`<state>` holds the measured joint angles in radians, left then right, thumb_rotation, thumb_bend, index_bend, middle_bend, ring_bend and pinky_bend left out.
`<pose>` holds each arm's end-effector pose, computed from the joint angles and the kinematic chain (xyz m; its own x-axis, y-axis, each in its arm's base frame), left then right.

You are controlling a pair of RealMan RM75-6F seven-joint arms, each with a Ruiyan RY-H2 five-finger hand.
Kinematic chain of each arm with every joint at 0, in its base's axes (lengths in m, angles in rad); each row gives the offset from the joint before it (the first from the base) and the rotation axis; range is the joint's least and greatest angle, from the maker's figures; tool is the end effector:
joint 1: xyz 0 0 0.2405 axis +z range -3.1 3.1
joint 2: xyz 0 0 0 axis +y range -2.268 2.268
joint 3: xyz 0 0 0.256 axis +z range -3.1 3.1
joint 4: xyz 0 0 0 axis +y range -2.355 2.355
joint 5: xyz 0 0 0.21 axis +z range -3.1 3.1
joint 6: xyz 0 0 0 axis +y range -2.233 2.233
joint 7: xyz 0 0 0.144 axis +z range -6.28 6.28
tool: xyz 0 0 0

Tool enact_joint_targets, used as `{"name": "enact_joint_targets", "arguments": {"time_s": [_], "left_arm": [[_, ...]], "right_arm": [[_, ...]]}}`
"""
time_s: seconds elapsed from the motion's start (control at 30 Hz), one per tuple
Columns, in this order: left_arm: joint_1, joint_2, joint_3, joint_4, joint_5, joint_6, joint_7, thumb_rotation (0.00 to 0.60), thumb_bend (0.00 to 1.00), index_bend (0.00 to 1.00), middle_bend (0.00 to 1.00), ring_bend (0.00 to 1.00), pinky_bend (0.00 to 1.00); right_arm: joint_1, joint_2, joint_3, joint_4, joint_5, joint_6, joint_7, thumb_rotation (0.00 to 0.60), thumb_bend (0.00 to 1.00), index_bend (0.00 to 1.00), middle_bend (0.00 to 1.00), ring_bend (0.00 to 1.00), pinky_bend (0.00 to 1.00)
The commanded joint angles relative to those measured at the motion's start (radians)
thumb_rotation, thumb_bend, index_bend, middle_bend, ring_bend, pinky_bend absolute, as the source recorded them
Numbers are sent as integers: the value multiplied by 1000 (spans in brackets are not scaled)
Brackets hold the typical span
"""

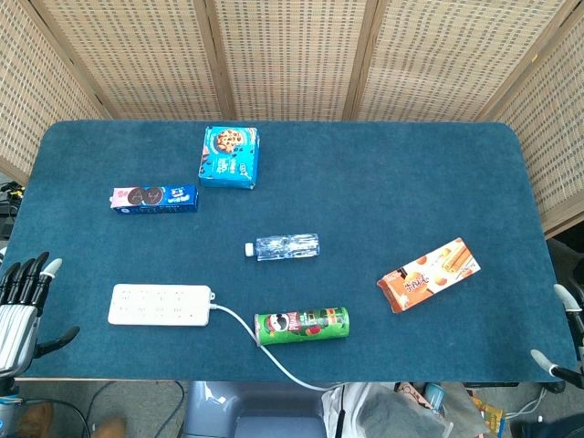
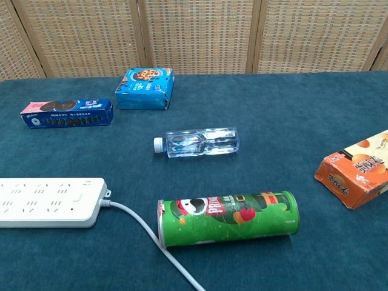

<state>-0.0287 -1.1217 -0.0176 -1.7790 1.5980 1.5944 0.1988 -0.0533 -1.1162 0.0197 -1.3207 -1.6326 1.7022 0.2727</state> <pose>-0.2706 0.1553 0.1524 0.4231 -0.0583 0.9042 0.9035 -0.0481 -0.4259 -0.3531 -0.1275 0.2041 0.4130 0.1070 0.9044 -0.9065 -0.0469 0.4195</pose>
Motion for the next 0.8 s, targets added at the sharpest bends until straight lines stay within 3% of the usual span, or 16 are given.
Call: {"name": "enact_joint_targets", "arguments": {"time_s": [0.03,0.37,0.4,0.47,0.5,0.53,0.57,0.6,0.73,0.8], "left_arm": [[1,1,0,1,3,1,-2,600,0,0,0,0,0],[-12,0,5,17,27,-15,-15,600,0,0,15,0,0],[-18,-11,-1,19,26,-17,-26,600,0,0,158,68,46],[-39,-36,1,28,12,-62,-65,600,2,0,556,394,333],[-56,-45,4,34,7,-97,-95,600,24,0,784,650,574],[-62,-49,4,39,7,-106,-105,600,68,0,898,830,759],[-77,-67,5,54,7,-131,-121,600,117,0,940,905,839],[-90,-92,8,74,1,-160,-121,600,229,0,981,967,912],[-125,-126,35,85,-23,-266,-126,600,735,0,1000,1000,974],[-139,-148,42,83,-40,-307,-99,600,855,42,1000,1000,978]], "right_arm": [[0,0,0,-1,-1,-1,-3,600,0,0,0,0,0],[3,0,-1,-5,-2,-5,-6,600,0,0,0,0,0],[3,0,-1,-6,0,-8,-6,600,0,0,0,0,0],[4,1,-1,-6,3,-13,-4,600,0,0,0,0,0],[4,1,-1,-6,4,-13,-2,600,0,0,0,0,0],[3,1,-1,-6,4,-12,-2,600,0,0,0,0,0],[4,1,0,-6,5,-11,-1,600,0,0,0,0,0],[4,1,1,-5,6,-12,0,600,0,0,0,0,0],[4,2,1,-6,7,-14,5,600,0,0,0,0,0],[4,3,0,-5,7,-14,6,600,0,0,0,0,0]]}}
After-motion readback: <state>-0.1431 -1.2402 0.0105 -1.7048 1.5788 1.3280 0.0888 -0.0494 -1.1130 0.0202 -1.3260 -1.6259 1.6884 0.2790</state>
